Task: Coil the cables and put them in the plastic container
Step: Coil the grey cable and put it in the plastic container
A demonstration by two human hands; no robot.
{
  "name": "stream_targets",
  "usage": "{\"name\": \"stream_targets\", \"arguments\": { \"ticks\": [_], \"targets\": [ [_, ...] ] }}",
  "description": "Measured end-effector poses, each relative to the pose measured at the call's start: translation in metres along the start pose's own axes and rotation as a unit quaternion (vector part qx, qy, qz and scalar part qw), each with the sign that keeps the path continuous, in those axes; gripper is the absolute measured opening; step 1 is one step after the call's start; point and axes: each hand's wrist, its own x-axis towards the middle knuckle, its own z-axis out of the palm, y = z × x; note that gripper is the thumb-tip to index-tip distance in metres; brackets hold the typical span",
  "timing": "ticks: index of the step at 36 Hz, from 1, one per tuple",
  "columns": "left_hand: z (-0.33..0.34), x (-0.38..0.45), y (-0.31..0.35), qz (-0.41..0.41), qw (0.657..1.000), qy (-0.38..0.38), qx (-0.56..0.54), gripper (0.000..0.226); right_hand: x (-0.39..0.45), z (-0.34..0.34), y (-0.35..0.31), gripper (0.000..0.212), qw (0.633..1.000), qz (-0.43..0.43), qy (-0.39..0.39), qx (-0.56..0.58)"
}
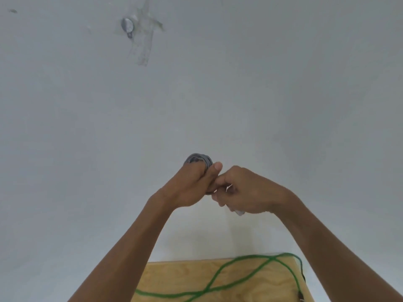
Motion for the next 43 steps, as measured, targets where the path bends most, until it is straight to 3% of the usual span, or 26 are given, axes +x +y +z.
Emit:
{"name": "stream_targets", "arguments": {
  "ticks": [3, 9, 14, 21, 26, 32, 39, 43],
  "targets": [
    [0.006, -0.003, 0.003, -0.014, 0.999, -0.033, -0.033, 0.072, -0.002, -0.004, -0.005, 0.030, 1.000, -0.013, 0.008, -0.003],
    [0.009, -0.010, 0.002, -0.034, 0.999, -0.033, -0.025, 0.073, 0.002, -0.012, -0.002, 0.014, 0.986, 0.004, -0.054, 0.157],
    [0.012, -0.016, -0.004, -0.102, 0.991, -0.080, -0.043, 0.085, 0.009, -0.017, 0.005, 0.014, 0.996, -0.052, -0.042, 0.057],
    [-0.001, -0.023, 0.005, -0.171, 0.941, -0.126, -0.264, 0.084, 0.021, -0.001, 0.014, 0.007, 0.979, -0.172, 0.111, 0.013],
    [-0.004, -0.024, 0.001, -0.177, 0.905, -0.165, -0.350, 0.085, 0.039, 0.023, 0.027, 0.021, 0.928, -0.276, 0.249, -0.041],
    [-0.003, -0.020, 0.002, -0.159, 0.908, -0.143, -0.361, 0.084, 0.048, 0.045, 0.033, 0.025, 0.930, -0.193, 0.276, 0.146],
    [-0.006, -0.012, 0.000, -0.156, 0.921, -0.088, -0.347, 0.084, 0.059, 0.051, 0.024, 0.030, 0.913, -0.174, 0.316, 0.187],
    [-0.007, -0.007, -0.001, -0.142, 0.939, -0.007, -0.313, 0.083, 0.066, 0.052, 0.023, 0.040, 0.905, -0.142, 0.342, 0.208]
  ]
}}
